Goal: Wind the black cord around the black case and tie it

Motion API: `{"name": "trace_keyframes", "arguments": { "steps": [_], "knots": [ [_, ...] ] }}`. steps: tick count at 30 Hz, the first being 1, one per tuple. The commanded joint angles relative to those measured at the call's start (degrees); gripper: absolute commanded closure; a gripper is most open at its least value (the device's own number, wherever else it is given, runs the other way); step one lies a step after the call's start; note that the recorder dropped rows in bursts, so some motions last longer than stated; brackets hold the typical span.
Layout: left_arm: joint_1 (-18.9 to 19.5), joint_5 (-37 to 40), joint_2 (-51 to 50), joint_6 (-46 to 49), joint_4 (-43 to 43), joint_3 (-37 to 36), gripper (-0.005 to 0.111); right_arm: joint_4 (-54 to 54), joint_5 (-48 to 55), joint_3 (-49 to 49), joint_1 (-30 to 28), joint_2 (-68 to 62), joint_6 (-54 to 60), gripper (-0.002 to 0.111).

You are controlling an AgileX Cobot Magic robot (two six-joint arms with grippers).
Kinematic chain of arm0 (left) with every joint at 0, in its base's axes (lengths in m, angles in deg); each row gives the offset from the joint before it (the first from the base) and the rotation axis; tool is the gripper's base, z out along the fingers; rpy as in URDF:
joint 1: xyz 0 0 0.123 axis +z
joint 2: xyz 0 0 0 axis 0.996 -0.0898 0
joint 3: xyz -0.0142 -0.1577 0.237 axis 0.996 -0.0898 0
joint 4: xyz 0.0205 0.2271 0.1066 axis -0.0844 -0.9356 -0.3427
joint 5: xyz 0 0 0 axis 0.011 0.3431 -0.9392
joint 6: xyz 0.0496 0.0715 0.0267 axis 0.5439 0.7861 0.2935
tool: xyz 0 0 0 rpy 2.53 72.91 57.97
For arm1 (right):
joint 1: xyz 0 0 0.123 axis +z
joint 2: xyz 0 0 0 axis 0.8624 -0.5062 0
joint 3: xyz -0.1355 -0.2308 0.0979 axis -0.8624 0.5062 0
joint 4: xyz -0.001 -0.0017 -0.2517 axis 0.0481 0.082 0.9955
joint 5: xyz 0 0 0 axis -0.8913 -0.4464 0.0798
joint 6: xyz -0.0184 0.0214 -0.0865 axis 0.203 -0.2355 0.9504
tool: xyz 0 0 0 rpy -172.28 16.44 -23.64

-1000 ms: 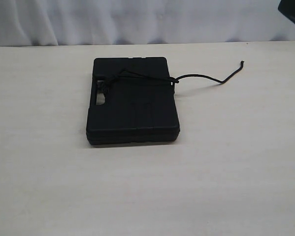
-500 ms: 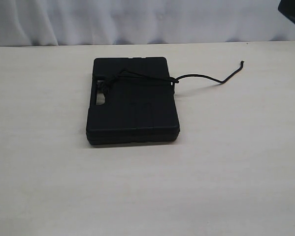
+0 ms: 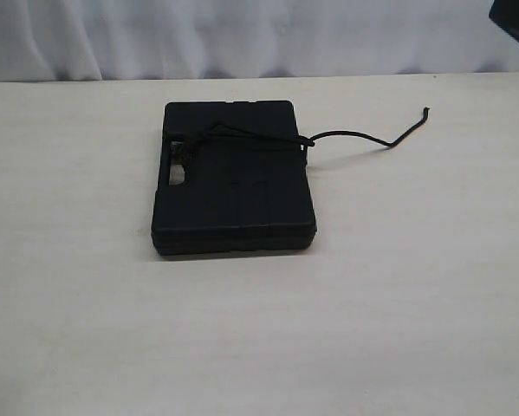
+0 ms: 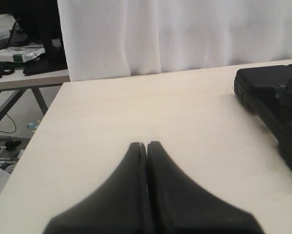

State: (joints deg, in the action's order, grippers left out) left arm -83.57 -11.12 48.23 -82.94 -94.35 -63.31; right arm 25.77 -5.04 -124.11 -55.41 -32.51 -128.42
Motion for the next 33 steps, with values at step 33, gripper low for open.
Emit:
{"name": "trace_keyframes", "arguments": {
  "steps": [33],
  "knots": [
    [-1.0, 1.1, 0.3, 0.3, 0.2, -0.2, 0.107, -12.2, 2.8, 12.1, 2.0, 12.7, 11.8, 0.104]
  ]
}}
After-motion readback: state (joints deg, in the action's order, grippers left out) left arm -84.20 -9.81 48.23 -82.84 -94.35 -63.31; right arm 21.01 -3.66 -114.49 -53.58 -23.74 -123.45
